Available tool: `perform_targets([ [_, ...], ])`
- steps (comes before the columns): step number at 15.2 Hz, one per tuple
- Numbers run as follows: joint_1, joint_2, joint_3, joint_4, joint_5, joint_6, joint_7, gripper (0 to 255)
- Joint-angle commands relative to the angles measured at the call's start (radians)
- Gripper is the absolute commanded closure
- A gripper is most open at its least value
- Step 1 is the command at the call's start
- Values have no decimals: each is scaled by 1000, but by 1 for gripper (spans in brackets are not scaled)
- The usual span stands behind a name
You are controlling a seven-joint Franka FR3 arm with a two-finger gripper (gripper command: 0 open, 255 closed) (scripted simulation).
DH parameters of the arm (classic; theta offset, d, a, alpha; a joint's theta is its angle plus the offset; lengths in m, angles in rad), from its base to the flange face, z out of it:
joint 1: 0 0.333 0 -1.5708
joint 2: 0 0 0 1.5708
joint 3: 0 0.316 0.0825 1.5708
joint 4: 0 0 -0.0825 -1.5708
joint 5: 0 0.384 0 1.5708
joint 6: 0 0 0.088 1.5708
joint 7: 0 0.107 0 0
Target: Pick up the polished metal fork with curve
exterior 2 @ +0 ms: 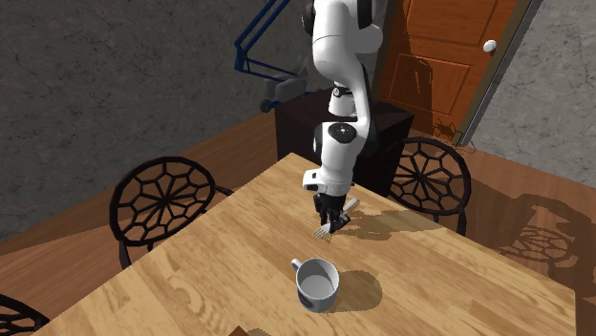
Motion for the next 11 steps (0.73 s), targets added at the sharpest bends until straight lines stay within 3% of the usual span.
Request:
perform_targets([
  [1, 3, 4, 1, -1, -1, 6, 2, 255],
  [11, -23, -109, 34, -53, 25, -57, -13, 255],
])
